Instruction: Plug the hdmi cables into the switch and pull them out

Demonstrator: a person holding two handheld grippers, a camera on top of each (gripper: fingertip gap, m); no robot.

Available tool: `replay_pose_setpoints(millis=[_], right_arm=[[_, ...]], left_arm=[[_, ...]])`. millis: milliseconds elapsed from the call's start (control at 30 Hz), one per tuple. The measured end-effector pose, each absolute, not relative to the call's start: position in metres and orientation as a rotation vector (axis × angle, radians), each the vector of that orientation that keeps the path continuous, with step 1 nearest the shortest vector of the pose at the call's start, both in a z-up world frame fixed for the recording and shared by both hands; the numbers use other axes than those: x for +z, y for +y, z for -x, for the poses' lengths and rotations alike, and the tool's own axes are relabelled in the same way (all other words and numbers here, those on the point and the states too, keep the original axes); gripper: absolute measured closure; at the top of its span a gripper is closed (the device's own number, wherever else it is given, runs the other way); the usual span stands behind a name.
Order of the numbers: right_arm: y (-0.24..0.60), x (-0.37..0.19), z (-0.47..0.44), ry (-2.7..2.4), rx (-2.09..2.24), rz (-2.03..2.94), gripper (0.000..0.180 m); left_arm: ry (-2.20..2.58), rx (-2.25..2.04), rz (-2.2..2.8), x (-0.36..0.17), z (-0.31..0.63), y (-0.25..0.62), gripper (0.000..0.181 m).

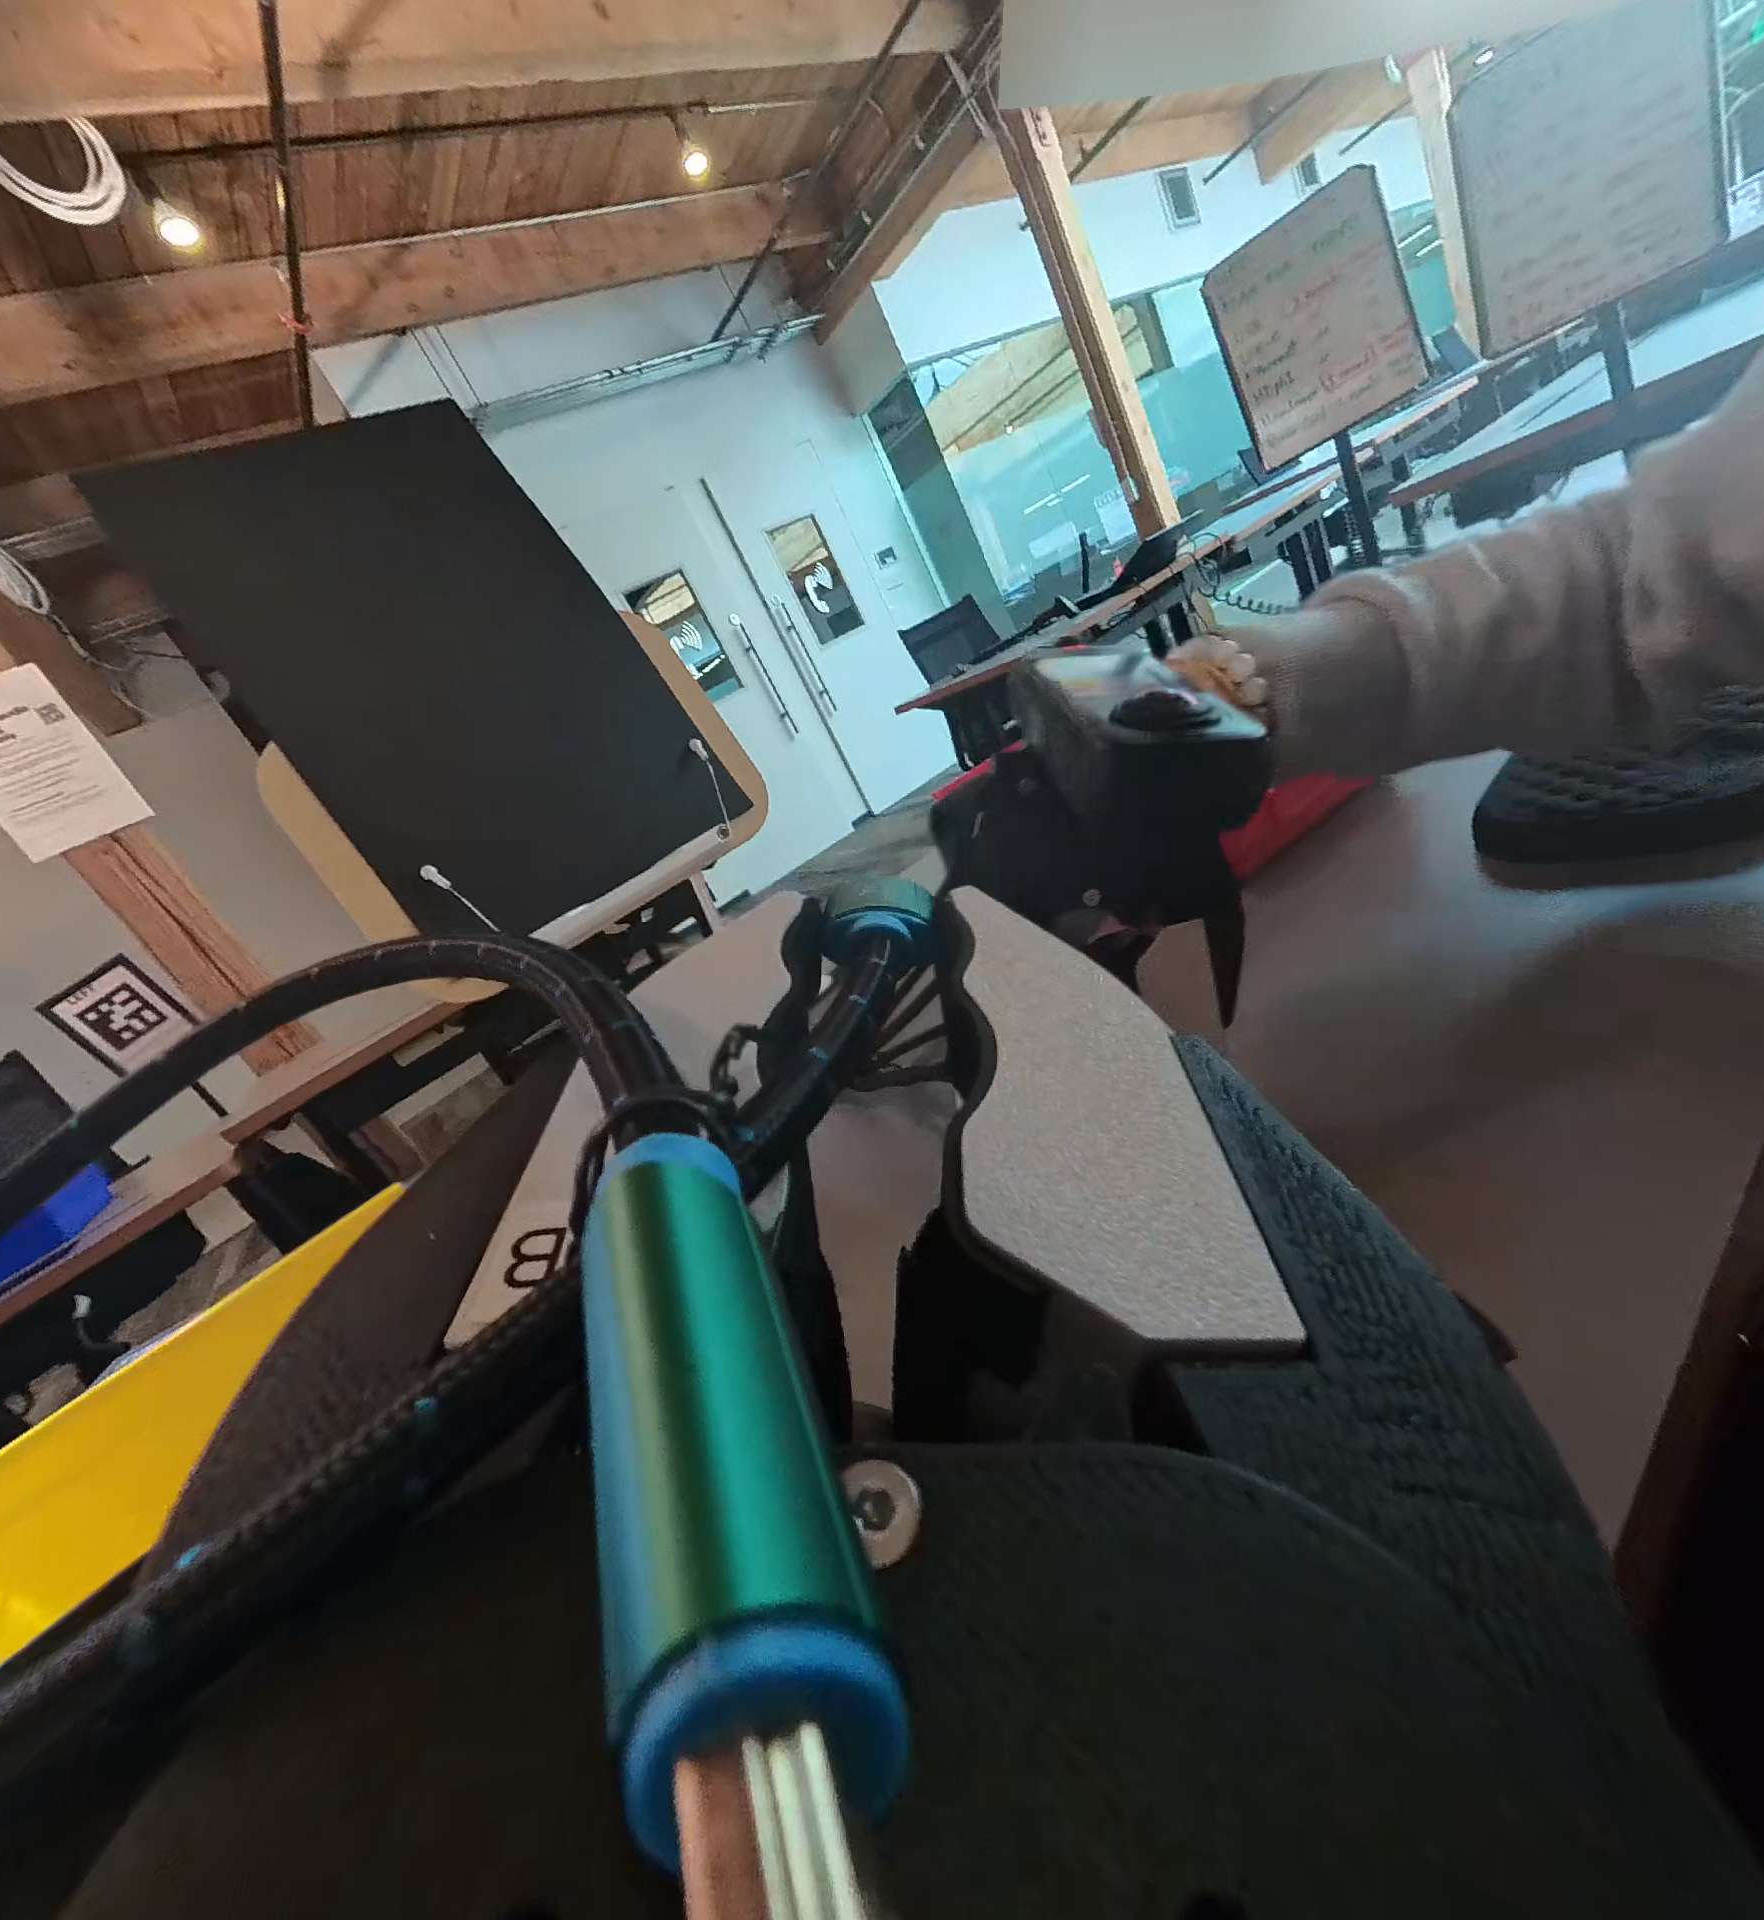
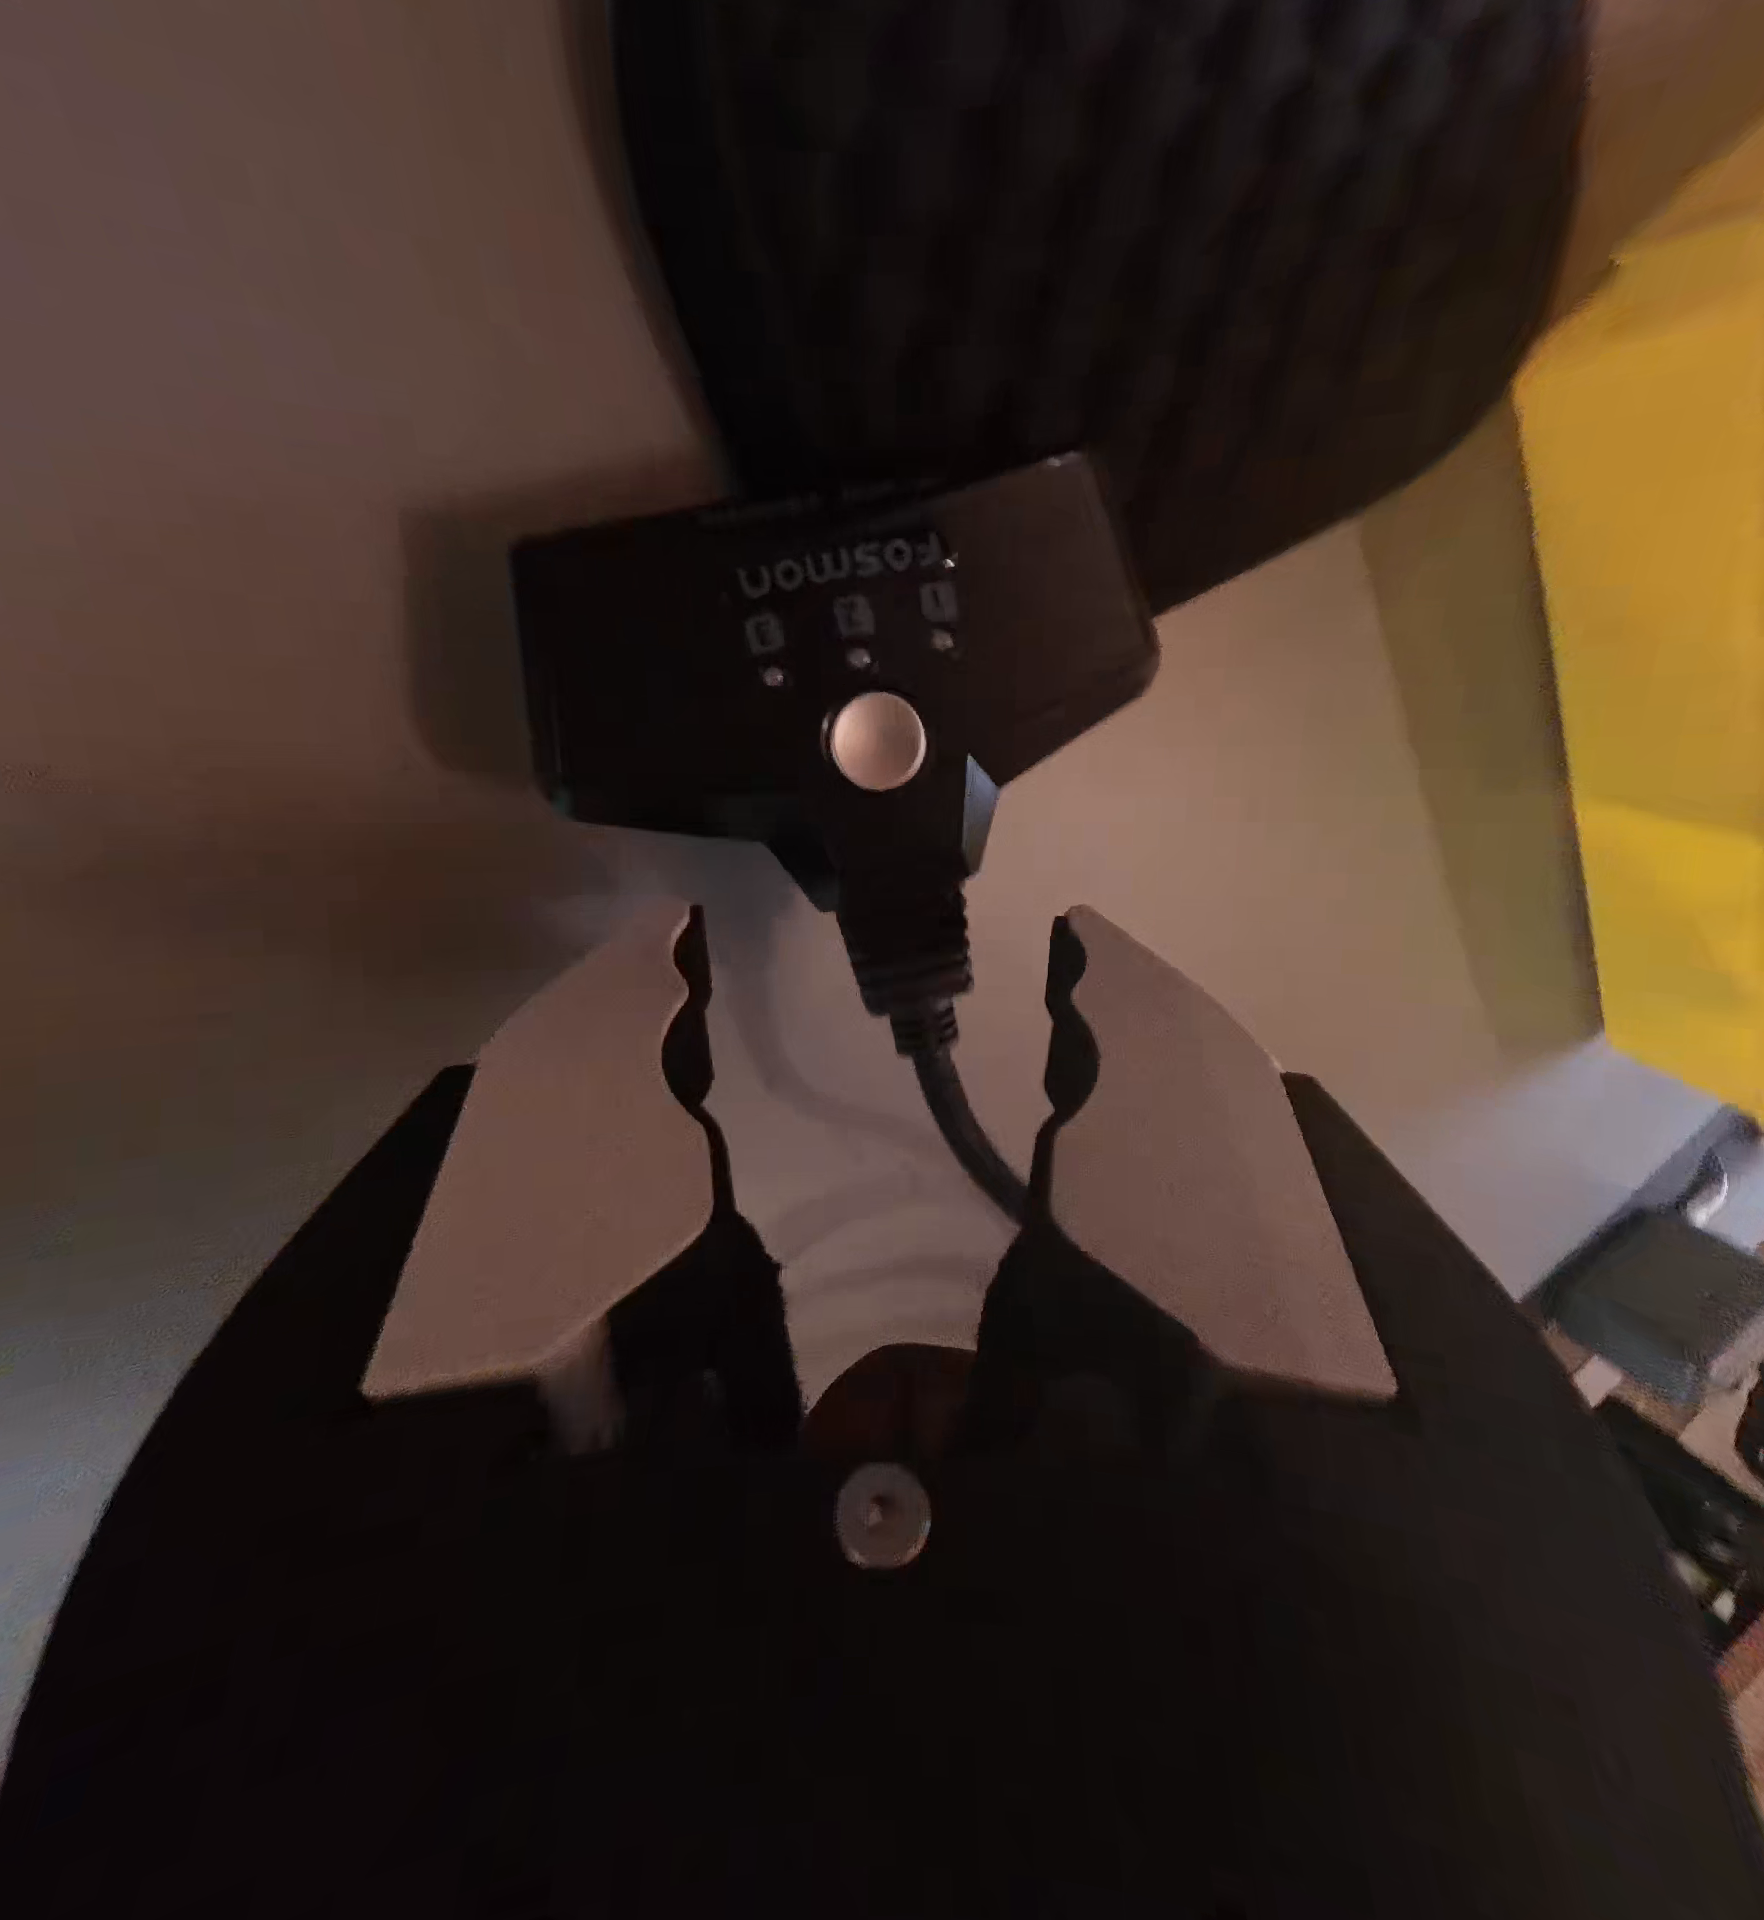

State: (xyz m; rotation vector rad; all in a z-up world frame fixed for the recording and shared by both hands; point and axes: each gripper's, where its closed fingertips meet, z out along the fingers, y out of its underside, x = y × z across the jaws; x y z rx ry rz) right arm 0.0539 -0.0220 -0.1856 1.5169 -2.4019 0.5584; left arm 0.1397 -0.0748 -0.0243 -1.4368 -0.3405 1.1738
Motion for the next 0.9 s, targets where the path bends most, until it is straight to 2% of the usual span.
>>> replay_pose_setpoints(millis=[33,133,200,233,333,500,900], right_arm=[[-0.024,-0.189,-0.055,-2.395,0.514,-1.569,0.117],[-0.032,-0.201,-0.056,-2.43,0.441,-1.657,0.12],[-0.035,-0.208,-0.063,-2.471,0.471,-1.706,0.138],[-0.037,-0.208,-0.067,-2.493,0.53,-1.698,0.139],[-0.041,-0.194,-0.072,-2.533,0.779,-1.6,0.14],[-0.032,-0.135,-0.086,-2.547,1.339,-1.445,0.141],[-0.024,-0.116,-0.075,-2.46,1.32,-1.369,0.141]], left_arm=[[-0.34,1.158,1.441,-0.026,-0.14,-0.074,0.16],[-0.352,1.122,1.463,-0.032,-0.14,-0.075,0.16],[-0.378,1.09,1.492,-0.038,-0.138,-0.077,0.16],[-0.407,1.074,1.519,-0.043,-0.136,-0.079,0.16],[-0.542,1.047,1.649,-0.067,-0.123,-0.09,0.16],[-0.538,1.005,1.732,-0.088,-0.114,-0.076,0.16],[-0.476,1.049,1.603,-0.069,-0.112,-0.061,0.16]])
